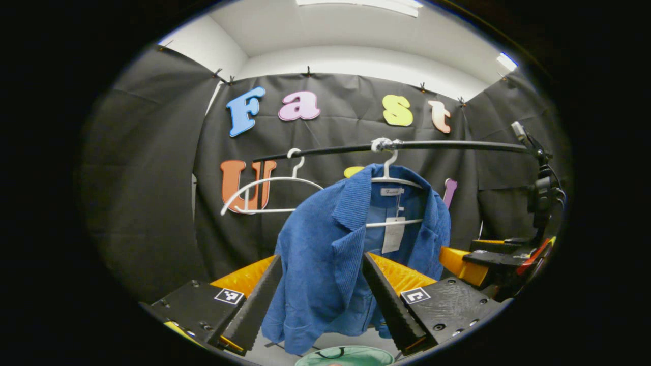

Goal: Grasp the clothes on the hanger with both hands and then place them into the laundry hamper below.

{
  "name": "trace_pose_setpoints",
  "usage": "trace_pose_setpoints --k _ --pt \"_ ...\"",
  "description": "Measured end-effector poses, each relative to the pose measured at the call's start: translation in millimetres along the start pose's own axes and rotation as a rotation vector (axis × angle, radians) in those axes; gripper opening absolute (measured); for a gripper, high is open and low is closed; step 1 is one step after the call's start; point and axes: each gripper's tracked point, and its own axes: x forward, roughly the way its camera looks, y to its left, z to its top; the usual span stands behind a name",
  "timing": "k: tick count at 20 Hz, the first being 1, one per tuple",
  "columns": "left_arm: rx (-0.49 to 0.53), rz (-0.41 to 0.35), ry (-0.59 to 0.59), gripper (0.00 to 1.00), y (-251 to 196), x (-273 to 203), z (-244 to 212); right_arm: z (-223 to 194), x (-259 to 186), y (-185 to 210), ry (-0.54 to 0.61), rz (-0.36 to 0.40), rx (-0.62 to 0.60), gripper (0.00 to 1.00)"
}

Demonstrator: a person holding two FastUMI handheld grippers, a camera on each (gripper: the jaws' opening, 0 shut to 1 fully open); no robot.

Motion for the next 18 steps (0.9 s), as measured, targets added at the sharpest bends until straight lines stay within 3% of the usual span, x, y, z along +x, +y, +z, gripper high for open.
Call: trace_pose_setpoints --k 10,11,12,14,15,18 --pt "0.041 -0.002 0.130 0.96 -22 91 -69 -39 80 -11 0.104 0.039 0.003 0.99" --pt "0.045 0.004 0.143 0.92 -21 96 -73 -41 84 -10 0.107 0.044 0.005 0.99" --pt "0.045 0.012 0.152 1.00 -21 103 -77 -42 89 -11 0.112 0.048 0.008 0.99" --pt "0.030 0.027 0.174 0.96 -20 114 -86 -46 97 -8 0.123 0.056 0.016 0.99" --pt "0.025 0.040 0.178 1.00 -16 118 -89 -48 102 -7 0.127 0.057 0.019 0.99" --pt "0.006 0.075 0.195 0.99 -7 124 -97 -57 113 -2 0.148 0.043 0.029 1.00"
